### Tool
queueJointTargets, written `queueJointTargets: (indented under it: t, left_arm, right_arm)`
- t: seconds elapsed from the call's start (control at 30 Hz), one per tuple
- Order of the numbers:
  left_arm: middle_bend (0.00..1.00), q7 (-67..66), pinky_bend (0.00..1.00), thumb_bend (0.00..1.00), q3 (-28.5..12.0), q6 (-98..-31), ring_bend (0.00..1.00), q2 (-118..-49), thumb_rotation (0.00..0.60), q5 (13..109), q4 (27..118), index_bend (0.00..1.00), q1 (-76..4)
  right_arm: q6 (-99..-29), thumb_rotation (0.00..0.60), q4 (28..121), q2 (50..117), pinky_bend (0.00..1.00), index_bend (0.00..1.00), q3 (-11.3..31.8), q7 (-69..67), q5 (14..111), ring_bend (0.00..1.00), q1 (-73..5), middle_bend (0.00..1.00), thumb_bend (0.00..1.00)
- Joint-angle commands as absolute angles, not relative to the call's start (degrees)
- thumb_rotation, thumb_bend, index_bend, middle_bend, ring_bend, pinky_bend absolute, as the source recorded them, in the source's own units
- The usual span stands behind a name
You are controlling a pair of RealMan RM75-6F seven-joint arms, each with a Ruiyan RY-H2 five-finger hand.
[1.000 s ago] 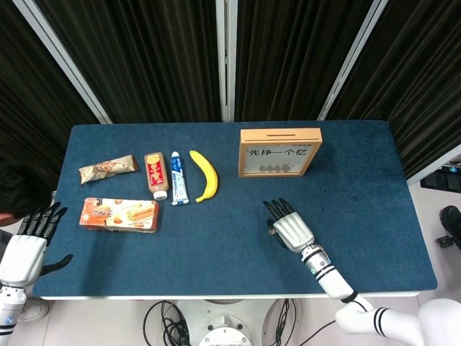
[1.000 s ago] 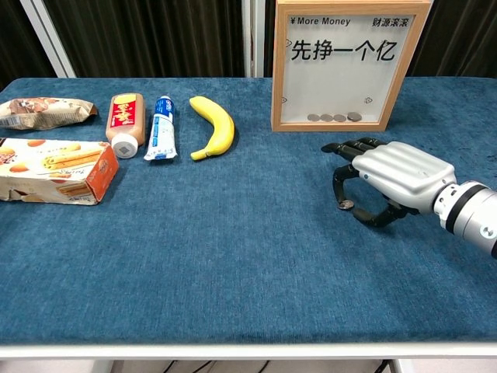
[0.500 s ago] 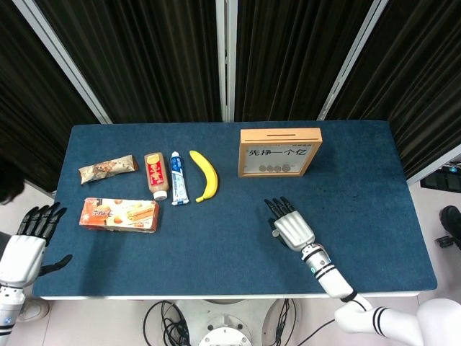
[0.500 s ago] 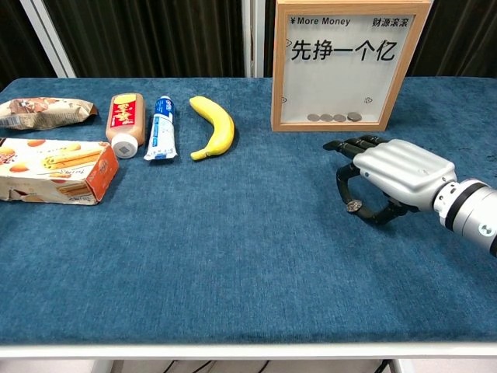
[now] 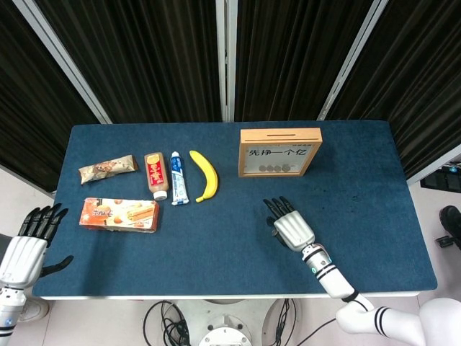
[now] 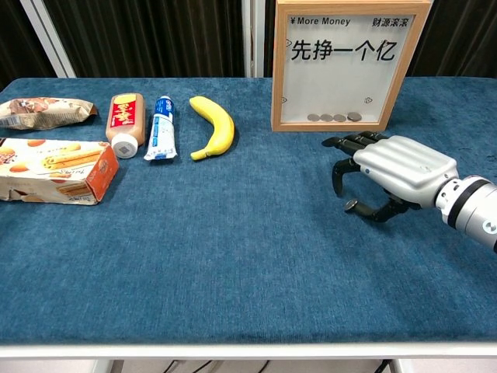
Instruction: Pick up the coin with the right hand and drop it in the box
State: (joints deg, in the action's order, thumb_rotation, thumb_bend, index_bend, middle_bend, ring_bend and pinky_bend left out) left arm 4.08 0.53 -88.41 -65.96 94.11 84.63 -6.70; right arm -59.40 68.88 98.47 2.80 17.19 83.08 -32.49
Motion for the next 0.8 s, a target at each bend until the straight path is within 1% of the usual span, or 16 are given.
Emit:
queueJointTargets:
  t: [0.03,0.13,0.3,0.63,0.7,0.8]
  left_arm:
    - [0.0,4.12,0.0,0.15,0.55,-88.46,0.0,-65.94,0.6,94.14,84.64,0.01,-6.67]
    - [0.0,4.22,0.0,0.15,0.56,-88.54,0.0,-65.88,0.6,94.15,84.68,0.01,-6.63]
    - [0.0,4.36,0.0,0.15,0.64,-88.65,0.0,-65.84,0.6,94.22,84.66,0.02,-6.55]
    - [0.0,4.82,0.0,0.15,0.69,-88.67,0.0,-65.88,0.6,94.17,84.39,0.01,-6.47]
    - [0.0,4.97,0.0,0.15,0.7,-88.67,0.0,-65.89,0.6,94.15,84.33,0.02,-6.46]
    - [0.0,5.06,0.0,0.15,0.72,-88.64,0.0,-65.86,0.6,94.15,84.3,0.02,-6.46]
  right_arm:
    - [-59.47,0.6,68.86,98.42,0.0,0.42,2.63,16.98,83.33,0.0,-32.51,0.0,0.36]
    - [-59.48,0.6,68.77,98.48,0.0,0.46,2.53,16.86,83.41,0.0,-32.51,0.0,0.36]
    - [-59.72,0.6,68.67,98.59,0.0,0.52,2.55,16.66,83.6,0.0,-32.53,0.0,0.37]
    - [-59.9,0.6,68.46,98.75,0.0,0.53,2.58,16.4,83.77,0.0,-32.59,0.0,0.37]
    - [-59.94,0.6,68.4,98.8,0.0,0.54,2.6,16.44,83.76,0.0,-32.6,0.0,0.37]
    - [-60.04,0.6,68.28,98.91,0.0,0.59,2.7,16.41,83.75,0.0,-32.62,0.0,0.37]
